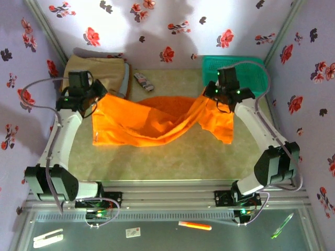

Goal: Fold and stack the trousers

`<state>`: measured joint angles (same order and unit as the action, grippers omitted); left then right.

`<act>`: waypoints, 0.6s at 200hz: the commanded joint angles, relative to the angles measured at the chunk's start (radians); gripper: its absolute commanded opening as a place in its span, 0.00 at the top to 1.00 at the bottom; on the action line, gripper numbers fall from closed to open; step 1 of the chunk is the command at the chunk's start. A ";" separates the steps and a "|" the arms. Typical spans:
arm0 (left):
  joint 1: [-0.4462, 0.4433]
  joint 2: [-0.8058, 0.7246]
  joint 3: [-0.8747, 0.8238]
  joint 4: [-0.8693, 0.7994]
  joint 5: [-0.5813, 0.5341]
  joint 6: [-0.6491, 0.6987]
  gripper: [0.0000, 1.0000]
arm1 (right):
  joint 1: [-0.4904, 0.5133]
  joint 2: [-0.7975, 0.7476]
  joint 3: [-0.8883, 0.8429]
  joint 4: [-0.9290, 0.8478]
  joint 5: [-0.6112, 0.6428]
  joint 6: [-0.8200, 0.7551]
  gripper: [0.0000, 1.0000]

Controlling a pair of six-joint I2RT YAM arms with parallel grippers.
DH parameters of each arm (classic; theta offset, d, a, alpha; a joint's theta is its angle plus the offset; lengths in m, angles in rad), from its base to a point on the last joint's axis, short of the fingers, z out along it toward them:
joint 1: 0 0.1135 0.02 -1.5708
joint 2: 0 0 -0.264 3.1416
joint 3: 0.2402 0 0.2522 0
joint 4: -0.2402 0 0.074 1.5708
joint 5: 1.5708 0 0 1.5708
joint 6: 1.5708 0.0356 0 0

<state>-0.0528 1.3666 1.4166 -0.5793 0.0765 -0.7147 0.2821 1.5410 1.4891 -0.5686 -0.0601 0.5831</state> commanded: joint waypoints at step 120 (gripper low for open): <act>0.094 -0.648 -0.432 -0.055 0.251 -0.050 1.00 | -0.063 -0.857 -0.667 -0.046 -0.006 0.150 0.73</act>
<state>0.0387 0.9188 1.2293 -0.6323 0.2211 -0.6903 0.2077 0.9535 1.1858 -0.5922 -0.0742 0.6117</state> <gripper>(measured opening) 0.036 0.096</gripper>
